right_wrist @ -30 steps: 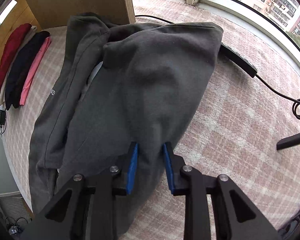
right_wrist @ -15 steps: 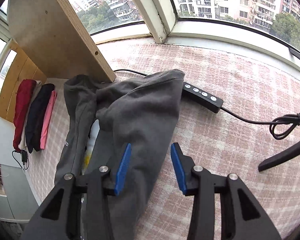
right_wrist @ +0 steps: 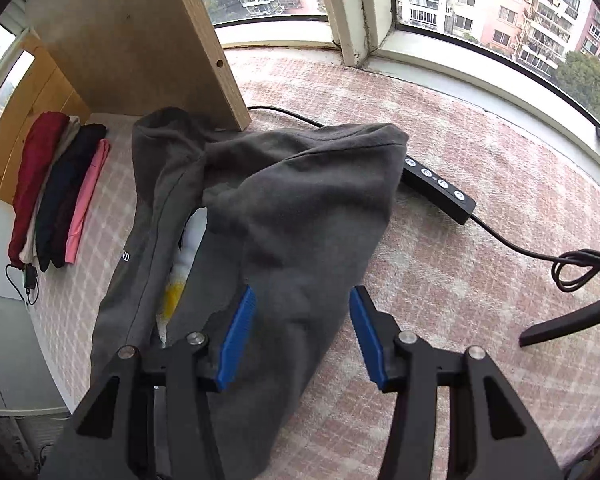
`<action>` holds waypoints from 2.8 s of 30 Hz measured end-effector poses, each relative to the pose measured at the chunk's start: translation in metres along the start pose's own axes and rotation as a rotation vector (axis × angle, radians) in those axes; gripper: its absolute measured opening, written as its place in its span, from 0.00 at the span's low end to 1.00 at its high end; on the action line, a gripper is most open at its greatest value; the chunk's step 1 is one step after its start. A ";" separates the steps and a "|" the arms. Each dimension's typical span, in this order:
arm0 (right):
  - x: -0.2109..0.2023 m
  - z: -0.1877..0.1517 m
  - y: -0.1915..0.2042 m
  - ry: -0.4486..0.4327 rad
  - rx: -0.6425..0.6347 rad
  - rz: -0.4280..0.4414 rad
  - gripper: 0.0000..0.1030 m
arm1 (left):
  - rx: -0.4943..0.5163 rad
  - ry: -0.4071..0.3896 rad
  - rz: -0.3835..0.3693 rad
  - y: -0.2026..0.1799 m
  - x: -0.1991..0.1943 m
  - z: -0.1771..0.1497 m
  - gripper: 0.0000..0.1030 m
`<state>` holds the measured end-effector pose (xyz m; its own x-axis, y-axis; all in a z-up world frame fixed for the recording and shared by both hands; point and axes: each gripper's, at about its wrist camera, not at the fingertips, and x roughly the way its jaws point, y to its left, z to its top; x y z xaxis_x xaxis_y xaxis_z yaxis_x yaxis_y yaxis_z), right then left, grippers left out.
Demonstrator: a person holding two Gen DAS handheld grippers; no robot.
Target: Fold clothes
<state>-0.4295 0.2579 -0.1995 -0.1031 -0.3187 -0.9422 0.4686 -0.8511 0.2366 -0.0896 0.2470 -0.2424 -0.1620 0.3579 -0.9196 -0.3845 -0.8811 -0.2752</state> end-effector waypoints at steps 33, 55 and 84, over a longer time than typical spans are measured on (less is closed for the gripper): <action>-0.002 0.032 -0.009 -0.102 -0.134 0.029 0.36 | 0.023 0.004 -0.026 0.012 0.011 0.020 0.45; 0.077 0.078 0.066 -0.007 0.008 0.279 0.50 | 0.025 -0.160 0.445 0.117 -0.043 0.075 0.43; 0.076 0.079 0.109 -0.065 -0.232 0.076 0.22 | -0.204 -0.159 0.193 0.153 -0.064 0.000 0.46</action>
<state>-0.4559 0.1077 -0.2260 -0.1124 -0.4102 -0.9050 0.6654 -0.7075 0.2381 -0.1379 0.0895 -0.2251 -0.3598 0.2081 -0.9095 -0.1456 -0.9754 -0.1656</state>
